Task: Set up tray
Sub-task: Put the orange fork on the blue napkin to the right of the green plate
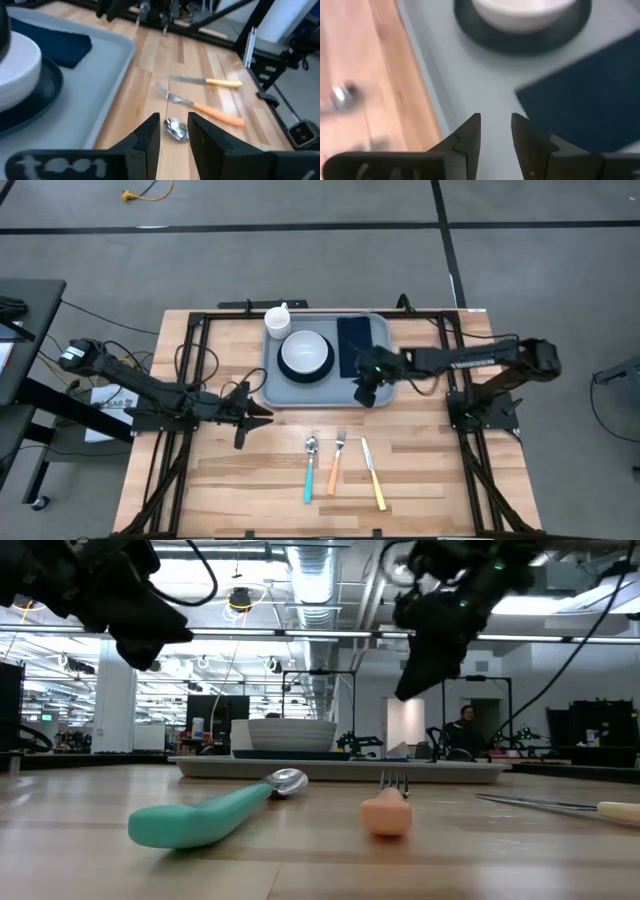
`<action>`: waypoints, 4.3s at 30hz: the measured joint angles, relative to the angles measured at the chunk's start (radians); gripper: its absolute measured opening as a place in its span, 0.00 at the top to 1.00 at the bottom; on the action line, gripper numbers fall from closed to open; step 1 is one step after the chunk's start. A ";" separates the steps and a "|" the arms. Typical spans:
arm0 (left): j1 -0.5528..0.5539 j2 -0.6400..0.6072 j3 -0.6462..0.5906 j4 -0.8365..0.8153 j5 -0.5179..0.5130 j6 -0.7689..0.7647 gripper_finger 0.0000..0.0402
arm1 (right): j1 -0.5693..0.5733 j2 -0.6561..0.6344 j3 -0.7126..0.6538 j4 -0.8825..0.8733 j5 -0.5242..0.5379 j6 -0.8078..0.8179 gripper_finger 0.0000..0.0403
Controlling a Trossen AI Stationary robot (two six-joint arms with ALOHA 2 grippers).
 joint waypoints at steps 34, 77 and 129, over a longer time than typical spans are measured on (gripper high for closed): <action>-0.213 0.405 0.000 0.370 0.130 0.140 0.78 | 0.596 0.058 -0.157 0.757 0.294 0.342 0.75; -0.613 0.411 0.000 0.589 -0.340 0.372 0.78 | 0.637 0.242 0.223 -0.211 -0.286 1.240 0.75; -0.480 0.411 -0.137 0.867 -0.103 0.406 0.78 | 0.555 0.378 0.261 -0.255 -0.439 0.910 0.60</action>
